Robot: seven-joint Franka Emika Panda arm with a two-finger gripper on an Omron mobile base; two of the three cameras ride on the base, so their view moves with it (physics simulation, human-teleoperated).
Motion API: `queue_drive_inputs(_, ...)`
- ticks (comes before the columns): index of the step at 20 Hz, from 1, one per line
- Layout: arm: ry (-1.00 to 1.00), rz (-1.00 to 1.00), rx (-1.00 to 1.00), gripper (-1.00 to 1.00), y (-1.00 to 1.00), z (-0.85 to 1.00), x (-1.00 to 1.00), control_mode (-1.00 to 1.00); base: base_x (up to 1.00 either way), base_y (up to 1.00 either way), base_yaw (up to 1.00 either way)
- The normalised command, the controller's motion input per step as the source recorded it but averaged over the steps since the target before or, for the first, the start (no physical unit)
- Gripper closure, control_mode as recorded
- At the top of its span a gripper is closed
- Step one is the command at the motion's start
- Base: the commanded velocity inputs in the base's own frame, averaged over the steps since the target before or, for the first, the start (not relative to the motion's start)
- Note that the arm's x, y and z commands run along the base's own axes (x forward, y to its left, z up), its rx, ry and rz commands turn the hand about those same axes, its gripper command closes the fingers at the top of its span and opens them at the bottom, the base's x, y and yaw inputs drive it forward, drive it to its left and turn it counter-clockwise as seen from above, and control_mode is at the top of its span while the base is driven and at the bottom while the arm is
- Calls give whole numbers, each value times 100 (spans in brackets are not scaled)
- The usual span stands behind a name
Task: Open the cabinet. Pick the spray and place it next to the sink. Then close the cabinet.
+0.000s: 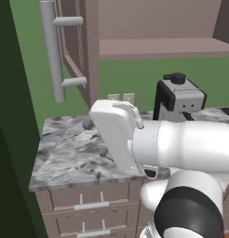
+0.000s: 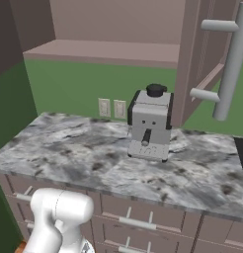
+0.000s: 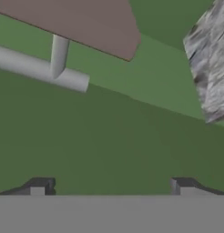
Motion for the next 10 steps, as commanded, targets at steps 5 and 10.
queue_drive_inputs(5, 0, -18, 2, -100, 41, 19, 4, -100, 0, 0, 0)
queue_drive_inputs(10, 2, -25, 10, -100, 36, 17, 15, -100, 0, 0, 0)
